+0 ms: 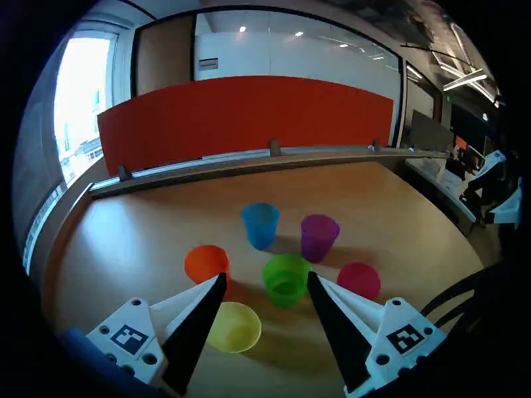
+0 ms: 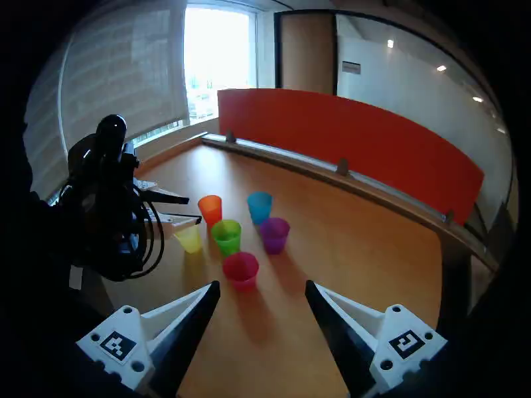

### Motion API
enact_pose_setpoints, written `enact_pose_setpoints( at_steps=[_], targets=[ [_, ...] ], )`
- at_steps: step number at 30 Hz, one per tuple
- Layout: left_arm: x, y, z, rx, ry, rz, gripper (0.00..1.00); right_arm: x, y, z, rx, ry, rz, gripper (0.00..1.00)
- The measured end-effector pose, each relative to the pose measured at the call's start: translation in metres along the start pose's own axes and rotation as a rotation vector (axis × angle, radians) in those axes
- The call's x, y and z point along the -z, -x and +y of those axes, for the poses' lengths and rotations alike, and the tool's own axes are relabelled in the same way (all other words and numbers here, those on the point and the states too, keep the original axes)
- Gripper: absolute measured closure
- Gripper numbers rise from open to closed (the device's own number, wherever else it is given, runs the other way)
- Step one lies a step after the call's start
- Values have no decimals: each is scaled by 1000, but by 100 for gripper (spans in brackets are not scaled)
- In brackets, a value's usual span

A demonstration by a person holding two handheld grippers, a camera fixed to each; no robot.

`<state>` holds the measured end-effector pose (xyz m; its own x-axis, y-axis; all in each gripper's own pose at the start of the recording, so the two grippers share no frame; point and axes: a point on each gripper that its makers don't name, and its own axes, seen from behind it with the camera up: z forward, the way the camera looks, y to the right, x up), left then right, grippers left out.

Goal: Pour water

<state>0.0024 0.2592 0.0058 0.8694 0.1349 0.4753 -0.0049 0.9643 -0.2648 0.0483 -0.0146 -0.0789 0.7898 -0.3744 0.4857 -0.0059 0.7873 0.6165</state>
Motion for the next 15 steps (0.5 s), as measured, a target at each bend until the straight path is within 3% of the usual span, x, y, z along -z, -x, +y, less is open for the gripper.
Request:
enact_pose_setpoints(
  at_steps=[15],
  targets=[
    [52, -22, -70, 43, -77, 103, 10, -2, -21, -23, 33, 43, 68, 0]
  ],
)
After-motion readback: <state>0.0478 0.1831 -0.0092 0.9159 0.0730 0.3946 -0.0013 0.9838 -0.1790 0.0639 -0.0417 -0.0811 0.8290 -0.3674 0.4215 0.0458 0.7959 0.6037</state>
